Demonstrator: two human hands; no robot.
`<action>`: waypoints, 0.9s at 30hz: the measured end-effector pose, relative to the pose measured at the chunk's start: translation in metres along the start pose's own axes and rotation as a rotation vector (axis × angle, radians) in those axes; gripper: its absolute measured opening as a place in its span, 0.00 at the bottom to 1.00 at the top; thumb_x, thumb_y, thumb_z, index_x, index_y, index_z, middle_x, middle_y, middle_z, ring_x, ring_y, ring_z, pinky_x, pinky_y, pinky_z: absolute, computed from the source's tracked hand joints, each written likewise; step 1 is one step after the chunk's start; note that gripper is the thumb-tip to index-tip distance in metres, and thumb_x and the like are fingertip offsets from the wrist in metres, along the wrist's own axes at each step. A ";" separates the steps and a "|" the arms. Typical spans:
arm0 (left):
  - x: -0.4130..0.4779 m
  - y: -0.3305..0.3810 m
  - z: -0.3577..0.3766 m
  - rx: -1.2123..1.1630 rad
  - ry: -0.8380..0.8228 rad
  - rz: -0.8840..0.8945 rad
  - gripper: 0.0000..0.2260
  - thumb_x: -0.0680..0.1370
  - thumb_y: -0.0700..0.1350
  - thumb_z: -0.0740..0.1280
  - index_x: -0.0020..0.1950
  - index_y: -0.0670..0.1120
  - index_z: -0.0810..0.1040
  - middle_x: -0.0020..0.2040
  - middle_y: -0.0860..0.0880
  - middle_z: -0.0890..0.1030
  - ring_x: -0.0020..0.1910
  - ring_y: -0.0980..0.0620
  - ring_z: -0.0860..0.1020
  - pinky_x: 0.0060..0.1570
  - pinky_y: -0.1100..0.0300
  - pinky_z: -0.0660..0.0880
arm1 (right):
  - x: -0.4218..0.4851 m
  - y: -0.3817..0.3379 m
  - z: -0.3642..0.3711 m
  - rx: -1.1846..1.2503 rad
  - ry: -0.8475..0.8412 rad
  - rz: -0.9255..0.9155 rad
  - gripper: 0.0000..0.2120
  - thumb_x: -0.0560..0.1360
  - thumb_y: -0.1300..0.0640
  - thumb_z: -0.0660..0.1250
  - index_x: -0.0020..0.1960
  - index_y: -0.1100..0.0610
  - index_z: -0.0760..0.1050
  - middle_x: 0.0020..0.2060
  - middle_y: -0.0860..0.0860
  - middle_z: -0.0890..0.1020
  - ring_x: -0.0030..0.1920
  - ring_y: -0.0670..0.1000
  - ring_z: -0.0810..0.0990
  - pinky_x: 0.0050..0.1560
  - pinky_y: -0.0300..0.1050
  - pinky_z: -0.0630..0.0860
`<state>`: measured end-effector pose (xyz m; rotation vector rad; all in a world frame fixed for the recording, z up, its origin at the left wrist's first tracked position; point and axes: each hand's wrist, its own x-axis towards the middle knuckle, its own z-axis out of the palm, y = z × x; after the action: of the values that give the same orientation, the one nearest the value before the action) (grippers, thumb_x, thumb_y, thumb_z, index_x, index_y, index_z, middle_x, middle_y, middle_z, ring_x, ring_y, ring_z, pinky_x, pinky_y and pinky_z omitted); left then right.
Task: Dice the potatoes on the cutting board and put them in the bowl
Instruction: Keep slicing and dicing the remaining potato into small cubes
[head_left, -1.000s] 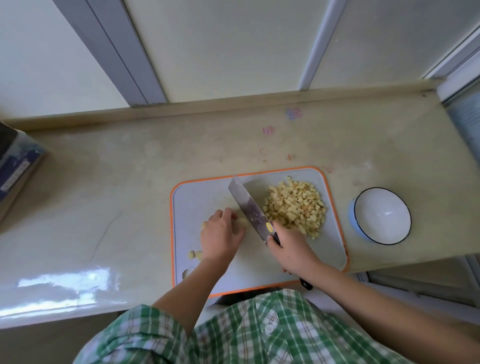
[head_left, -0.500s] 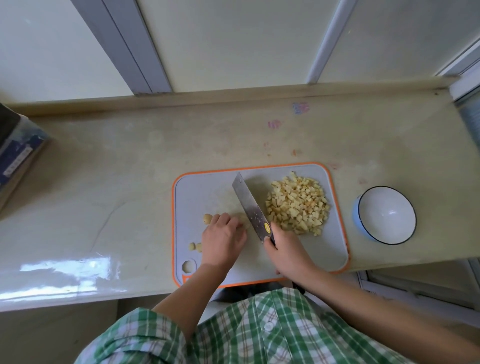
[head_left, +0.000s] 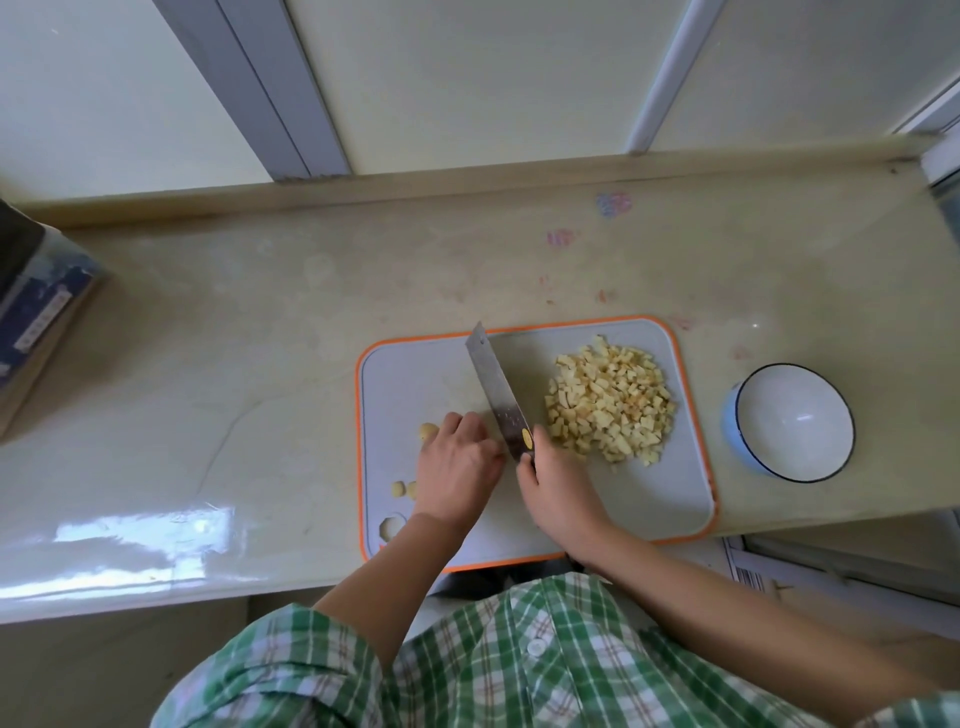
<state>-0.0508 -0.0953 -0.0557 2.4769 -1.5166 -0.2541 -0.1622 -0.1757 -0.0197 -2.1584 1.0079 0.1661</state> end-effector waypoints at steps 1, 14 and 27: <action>0.000 -0.001 -0.001 -0.008 0.006 0.003 0.05 0.66 0.46 0.70 0.31 0.49 0.82 0.37 0.50 0.76 0.38 0.45 0.75 0.26 0.58 0.69 | 0.001 -0.001 0.000 0.017 0.012 0.007 0.02 0.80 0.61 0.55 0.49 0.56 0.64 0.28 0.50 0.70 0.29 0.52 0.72 0.26 0.46 0.65; -0.004 -0.016 0.002 -0.063 0.062 0.038 0.13 0.71 0.49 0.61 0.33 0.49 0.83 0.36 0.51 0.77 0.38 0.46 0.75 0.30 0.57 0.73 | -0.009 0.002 0.003 -0.004 -0.033 -0.032 0.02 0.80 0.61 0.56 0.51 0.59 0.67 0.29 0.49 0.70 0.29 0.51 0.70 0.31 0.47 0.63; 0.000 -0.018 -0.006 -0.023 -0.019 0.105 0.12 0.71 0.50 0.60 0.33 0.49 0.81 0.36 0.49 0.77 0.38 0.45 0.75 0.29 0.57 0.73 | 0.004 0.000 -0.012 0.136 -0.008 0.030 0.05 0.80 0.58 0.56 0.48 0.60 0.66 0.28 0.57 0.74 0.24 0.55 0.75 0.26 0.53 0.73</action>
<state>-0.0338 -0.0873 -0.0545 2.3747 -1.6355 -0.2757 -0.1616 -0.1865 -0.0127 -2.0188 1.0184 0.1166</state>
